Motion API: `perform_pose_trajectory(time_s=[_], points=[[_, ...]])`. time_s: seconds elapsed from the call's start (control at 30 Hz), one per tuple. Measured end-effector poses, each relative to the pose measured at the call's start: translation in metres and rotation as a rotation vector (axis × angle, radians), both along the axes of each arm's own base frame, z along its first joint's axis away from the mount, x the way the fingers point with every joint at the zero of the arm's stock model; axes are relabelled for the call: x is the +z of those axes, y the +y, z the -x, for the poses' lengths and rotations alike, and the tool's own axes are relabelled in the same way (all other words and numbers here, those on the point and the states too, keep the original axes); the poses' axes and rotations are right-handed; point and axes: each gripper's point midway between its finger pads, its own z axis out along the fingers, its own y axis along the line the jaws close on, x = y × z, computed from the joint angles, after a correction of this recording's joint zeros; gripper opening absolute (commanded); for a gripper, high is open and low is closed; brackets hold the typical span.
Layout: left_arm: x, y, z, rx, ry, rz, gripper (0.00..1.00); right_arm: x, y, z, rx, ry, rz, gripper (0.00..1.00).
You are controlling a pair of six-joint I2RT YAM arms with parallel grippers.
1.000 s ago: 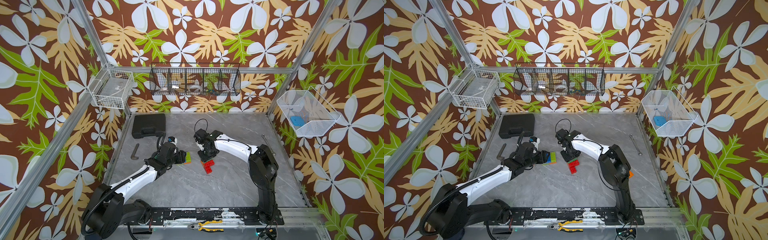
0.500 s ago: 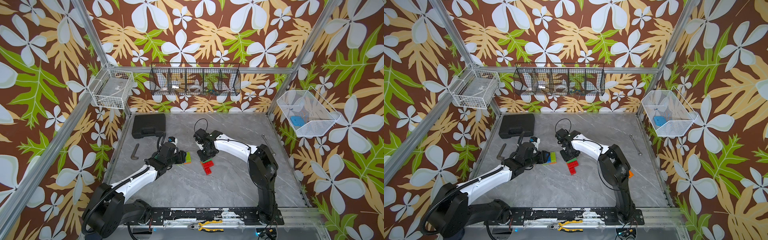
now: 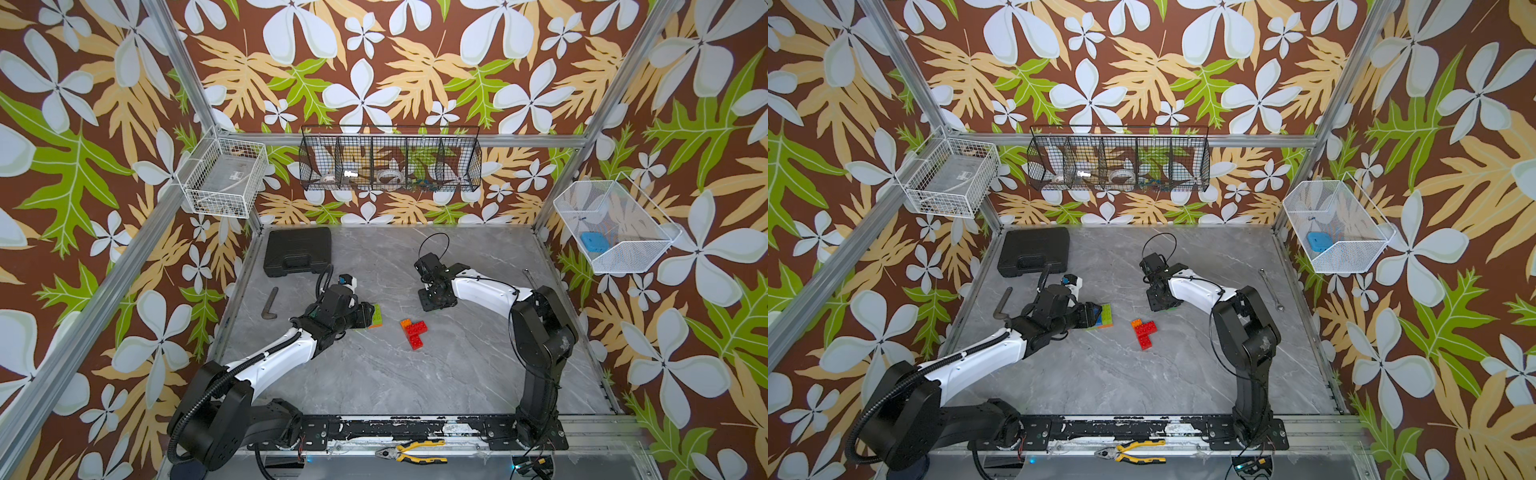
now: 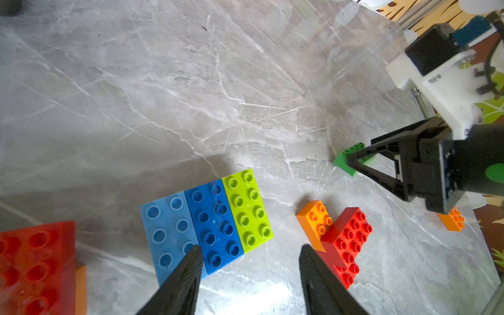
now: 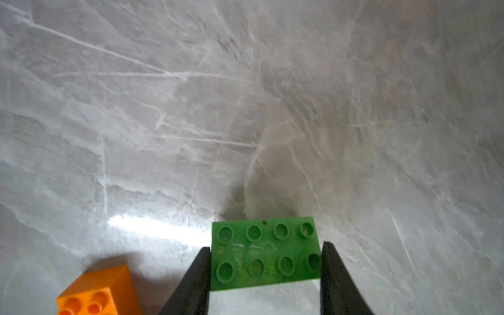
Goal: Assemble a rectangle with lego
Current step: Place the lego brick at the center of the board.
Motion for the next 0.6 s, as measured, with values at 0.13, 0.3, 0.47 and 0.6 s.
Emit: perform_pose_trajectory(time_s=[0.13,0.3,0.47,0.6], points=[[0.005,0.0,0.0,0.0,-0.013,0.006,0.59,-0.01,-0.007,0.003,0.0,-0.021,0.018,0.51],[0.004,0.0,0.0,0.0,-0.011,0.005,0.59,-0.009,-0.01,0.011,-0.003,-0.012,0.004,0.68],[0.001,0.0,0.001,-0.003,-0.004,0.004,0.59,0.0,-0.001,0.004,0.003,-0.005,-0.029,0.72],[0.001,0.0,0.001,-0.003,-0.005,0.005,0.59,0.009,-0.004,0.0,0.006,-0.003,-0.034,0.75]])
